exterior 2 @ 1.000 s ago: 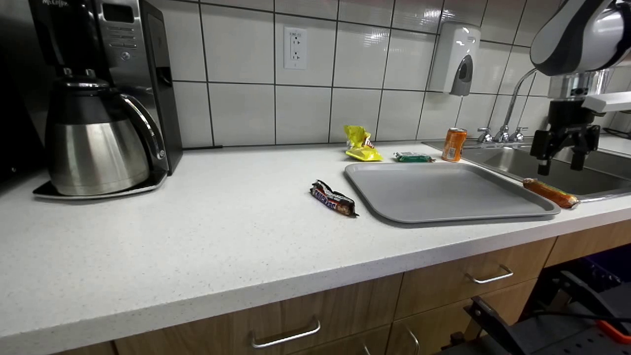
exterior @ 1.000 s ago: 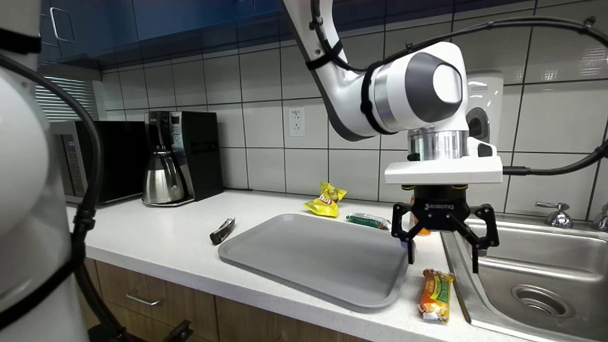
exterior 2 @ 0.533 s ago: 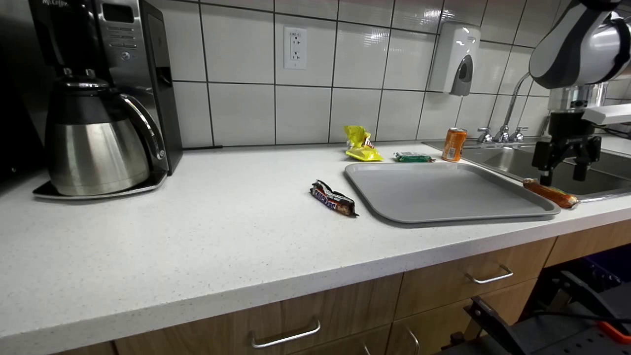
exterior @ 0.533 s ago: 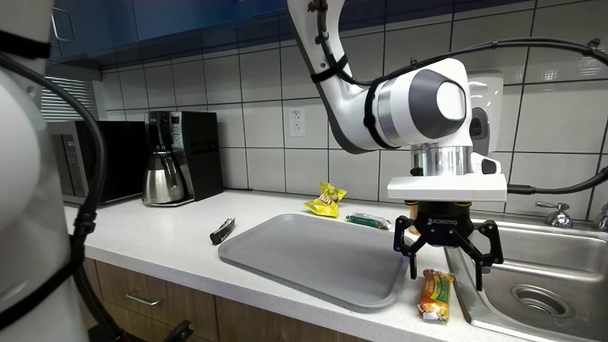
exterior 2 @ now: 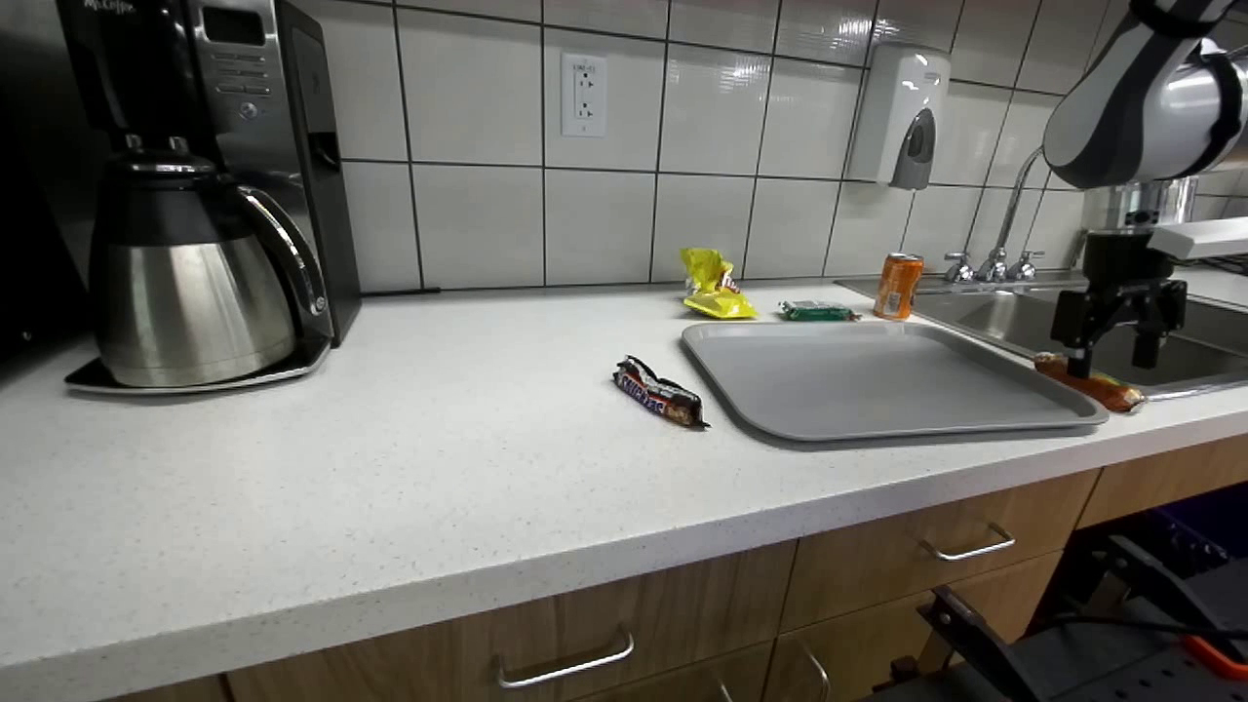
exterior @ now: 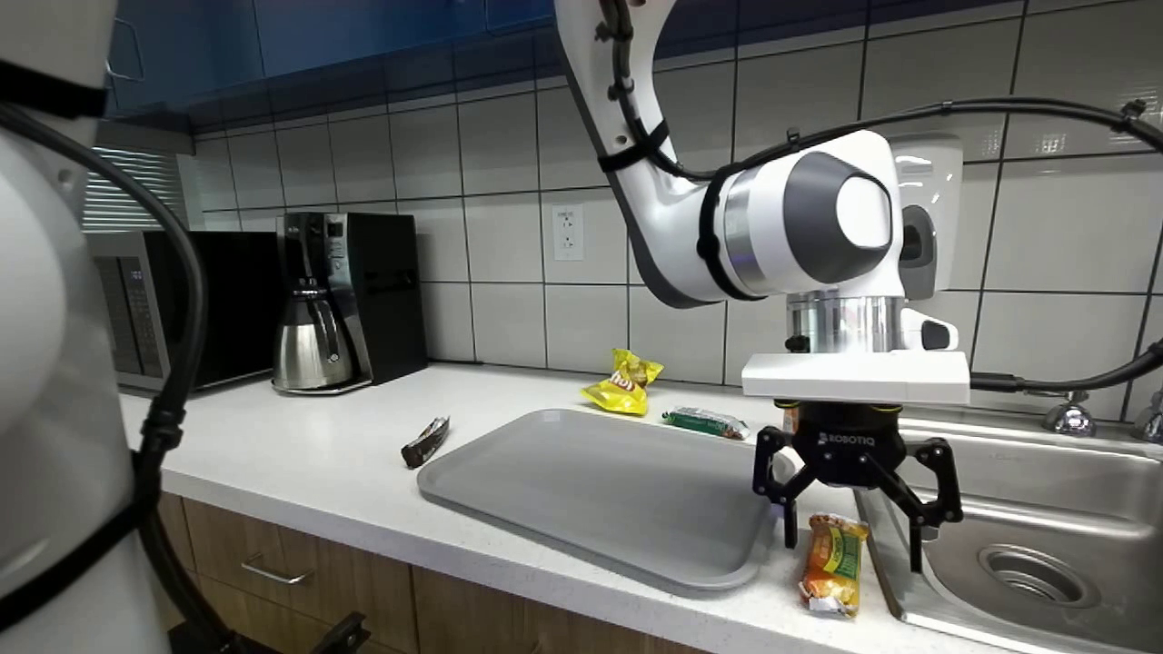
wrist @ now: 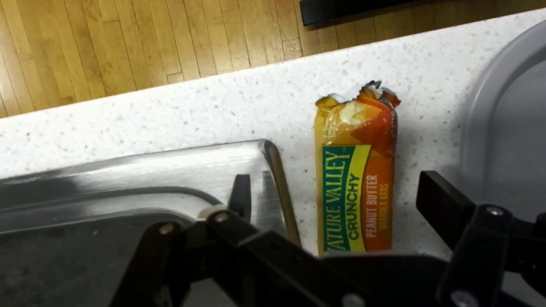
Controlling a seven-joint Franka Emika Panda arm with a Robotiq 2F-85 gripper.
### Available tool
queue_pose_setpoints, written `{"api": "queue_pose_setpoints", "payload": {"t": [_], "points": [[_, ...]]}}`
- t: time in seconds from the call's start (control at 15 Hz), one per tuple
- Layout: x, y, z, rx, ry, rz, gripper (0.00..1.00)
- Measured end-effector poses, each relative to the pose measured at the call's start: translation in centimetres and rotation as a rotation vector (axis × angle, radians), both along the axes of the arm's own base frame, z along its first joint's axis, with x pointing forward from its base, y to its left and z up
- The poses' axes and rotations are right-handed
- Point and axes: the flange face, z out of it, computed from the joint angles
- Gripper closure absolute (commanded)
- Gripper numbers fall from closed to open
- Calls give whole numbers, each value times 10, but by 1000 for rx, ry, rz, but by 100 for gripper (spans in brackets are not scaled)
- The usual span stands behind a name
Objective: Pick up the orange rectangular object and put it on the gray tray, pick up the brown snickers chocolate bar and put it on the gray tray, pick up the green rectangular object and put it on the gray tray
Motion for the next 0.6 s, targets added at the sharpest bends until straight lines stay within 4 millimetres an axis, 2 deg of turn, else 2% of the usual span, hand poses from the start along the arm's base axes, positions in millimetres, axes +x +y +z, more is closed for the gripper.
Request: {"api": "queue_pose_setpoints", "payload": {"t": [0.6], "points": [[6, 1, -11, -9, -4, 14, 0]]}}
